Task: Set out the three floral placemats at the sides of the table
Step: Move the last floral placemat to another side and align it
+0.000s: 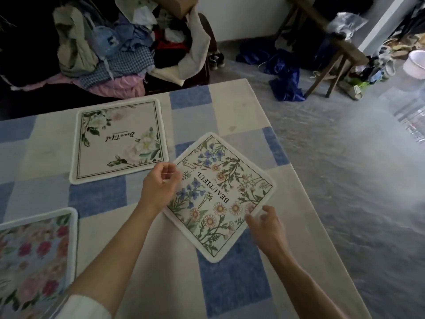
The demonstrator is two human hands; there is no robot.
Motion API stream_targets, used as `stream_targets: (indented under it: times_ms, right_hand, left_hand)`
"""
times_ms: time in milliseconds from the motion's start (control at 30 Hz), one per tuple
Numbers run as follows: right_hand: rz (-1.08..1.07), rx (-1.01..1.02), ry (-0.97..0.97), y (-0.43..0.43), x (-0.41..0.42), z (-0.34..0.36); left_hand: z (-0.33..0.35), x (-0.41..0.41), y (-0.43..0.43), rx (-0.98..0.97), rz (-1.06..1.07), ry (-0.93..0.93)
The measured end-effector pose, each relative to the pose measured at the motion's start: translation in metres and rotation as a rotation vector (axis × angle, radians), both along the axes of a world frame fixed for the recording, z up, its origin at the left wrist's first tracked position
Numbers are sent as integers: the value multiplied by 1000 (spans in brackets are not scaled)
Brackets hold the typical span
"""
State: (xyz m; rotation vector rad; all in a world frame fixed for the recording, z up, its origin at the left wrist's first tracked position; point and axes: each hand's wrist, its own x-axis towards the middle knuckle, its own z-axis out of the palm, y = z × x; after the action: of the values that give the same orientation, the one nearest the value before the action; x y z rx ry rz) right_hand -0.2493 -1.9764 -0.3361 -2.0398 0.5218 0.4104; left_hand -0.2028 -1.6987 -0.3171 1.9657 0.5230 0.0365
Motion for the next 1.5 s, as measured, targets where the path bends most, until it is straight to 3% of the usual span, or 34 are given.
stream_targets:
  times_ms: [133,300,367,467,700,867,1500]
  right_hand:
    - [10,20,35,5,13,-9]
    - [-7,-56,12,12,17,-13]
    - [-77,-7,2,8,17,-18]
    - [-127,0,-5,7,12,-22]
    - [-107,-139,-140,8,-1,-14]
    - [-50,-235,-192,3,-7,-3]
    - [178,-349,-181,-14,-167,11]
  left_hand:
    - [-24,20,12,259,-69,38]
    - [-45,27,18,828,-299,231]
    - [-47,26,16,896,-303,246]
    - [-46,25,15,870,-236,216]
    - [-30,12,25,605,-126,180]
    - [-6,-14,21,609,-130,103]
    - [20,-241,4,628,-137,176]
